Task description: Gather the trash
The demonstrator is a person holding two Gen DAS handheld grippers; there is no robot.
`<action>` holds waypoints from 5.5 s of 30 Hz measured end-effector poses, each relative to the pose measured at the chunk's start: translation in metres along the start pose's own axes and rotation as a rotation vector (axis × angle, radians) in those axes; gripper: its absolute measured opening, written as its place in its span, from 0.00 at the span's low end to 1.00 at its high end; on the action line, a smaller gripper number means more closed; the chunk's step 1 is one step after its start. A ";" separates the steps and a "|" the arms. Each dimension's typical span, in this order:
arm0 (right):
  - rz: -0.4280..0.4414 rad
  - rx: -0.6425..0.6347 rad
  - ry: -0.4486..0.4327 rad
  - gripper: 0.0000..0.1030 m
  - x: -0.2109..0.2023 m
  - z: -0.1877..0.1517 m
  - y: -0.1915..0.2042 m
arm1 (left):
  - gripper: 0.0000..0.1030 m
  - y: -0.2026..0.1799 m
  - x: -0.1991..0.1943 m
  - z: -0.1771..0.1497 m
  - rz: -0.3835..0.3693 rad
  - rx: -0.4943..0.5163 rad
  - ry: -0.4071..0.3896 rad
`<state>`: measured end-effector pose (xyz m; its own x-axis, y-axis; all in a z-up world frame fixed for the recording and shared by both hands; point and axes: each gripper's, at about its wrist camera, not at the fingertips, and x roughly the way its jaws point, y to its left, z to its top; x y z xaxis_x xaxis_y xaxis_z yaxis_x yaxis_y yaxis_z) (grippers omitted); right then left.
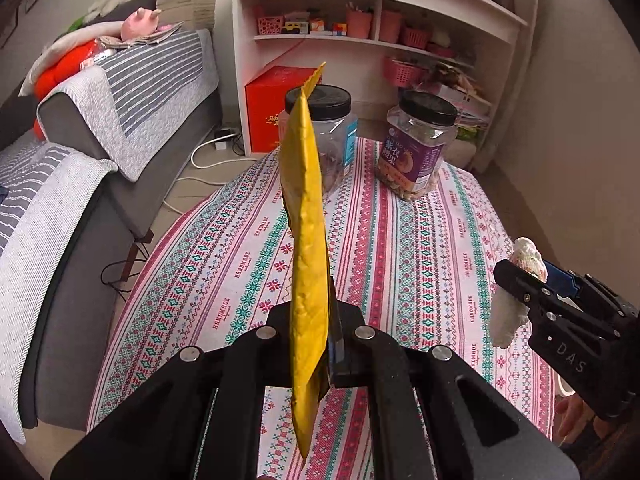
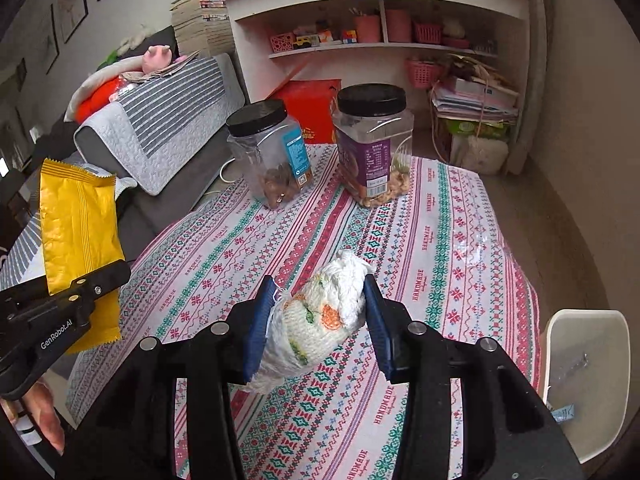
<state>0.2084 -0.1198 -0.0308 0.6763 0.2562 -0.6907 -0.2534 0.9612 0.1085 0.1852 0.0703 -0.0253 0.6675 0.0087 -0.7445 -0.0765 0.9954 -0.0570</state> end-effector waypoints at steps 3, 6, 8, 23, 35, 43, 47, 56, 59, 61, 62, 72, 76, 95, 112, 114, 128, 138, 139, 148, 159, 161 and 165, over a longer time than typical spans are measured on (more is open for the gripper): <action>-0.016 -0.008 -0.010 0.40 -0.006 -0.001 -0.007 | 0.08 -0.009 -0.003 0.001 -0.014 0.009 -0.008; -0.027 -0.004 -0.019 0.40 -0.012 -0.001 -0.014 | 0.08 -0.019 -0.004 0.001 -0.028 0.020 -0.011; -0.036 -0.001 -0.023 0.41 -0.016 -0.002 -0.018 | 0.08 -0.025 -0.004 0.001 -0.037 0.025 -0.012; -0.108 0.032 -0.045 0.41 -0.042 -0.010 -0.058 | 0.08 -0.065 -0.008 0.001 -0.093 0.073 -0.025; -0.178 0.068 -0.054 0.41 -0.065 -0.019 -0.099 | 0.08 -0.109 -0.012 -0.001 -0.149 0.120 -0.036; -0.262 0.110 -0.065 0.41 -0.086 -0.028 -0.141 | 0.08 -0.147 -0.017 -0.003 -0.196 0.160 -0.041; -0.311 0.142 -0.073 0.41 -0.098 -0.035 -0.165 | 0.08 -0.170 -0.021 -0.004 -0.224 0.183 -0.047; -0.416 0.231 -0.074 0.47 -0.127 -0.053 -0.233 | 0.08 -0.236 -0.030 -0.011 -0.296 0.247 -0.049; -0.467 0.261 -0.079 0.62 -0.138 -0.061 -0.253 | 0.08 -0.262 -0.030 -0.016 -0.328 0.277 -0.040; -0.495 0.285 -0.073 0.67 -0.146 -0.068 -0.268 | 0.08 -0.278 -0.029 -0.019 -0.347 0.295 -0.033; -0.512 0.298 -0.071 0.69 -0.151 -0.073 -0.276 | 0.08 -0.287 -0.028 -0.022 -0.357 0.305 -0.028; -0.646 0.416 -0.069 0.80 -0.198 -0.112 -0.334 | 0.10 -0.376 -0.019 -0.037 -0.469 0.401 0.022; -0.683 0.445 -0.105 0.86 -0.218 -0.121 -0.336 | 0.18 -0.404 -0.019 -0.038 -0.505 0.435 0.035; -0.717 0.362 -0.308 0.93 -0.254 -0.112 -0.239 | 0.89 -0.321 -0.096 -0.038 -0.353 0.383 -0.186; -0.551 0.271 -0.305 0.93 -0.206 -0.097 -0.108 | 0.93 -0.161 -0.122 -0.046 -0.099 0.171 -0.299; -0.537 0.253 -0.302 0.93 -0.197 -0.094 -0.097 | 0.93 -0.147 -0.120 -0.045 -0.078 0.154 -0.304; -0.482 0.201 -0.299 0.93 -0.156 -0.072 -0.061 | 0.93 -0.098 -0.095 -0.040 -0.026 0.096 -0.230; -0.456 0.197 -0.285 0.93 -0.149 -0.071 -0.059 | 0.93 -0.097 -0.096 -0.039 -0.029 0.083 -0.236; -0.457 0.197 -0.285 0.93 -0.149 -0.071 -0.059 | 0.93 -0.097 -0.097 -0.039 -0.028 0.083 -0.241; -0.456 0.199 -0.284 0.93 -0.150 -0.072 -0.060 | 0.93 -0.100 -0.099 -0.041 -0.027 0.079 -0.244; -0.457 0.207 -0.284 0.93 -0.152 -0.074 -0.065 | 0.93 -0.107 -0.096 -0.041 -0.034 0.076 -0.240; -0.455 0.208 -0.283 0.93 -0.152 -0.074 -0.066 | 0.93 -0.107 -0.096 -0.041 -0.033 0.077 -0.240; -0.455 0.208 -0.282 0.93 -0.152 -0.074 -0.066 | 0.93 -0.108 -0.097 -0.041 -0.036 0.081 -0.246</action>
<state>0.0711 -0.2294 0.0145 0.8512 -0.1978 -0.4861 0.2282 0.9736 0.0035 0.0985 -0.0423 0.0254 0.8293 -0.0143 -0.5587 0.0038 0.9998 -0.0200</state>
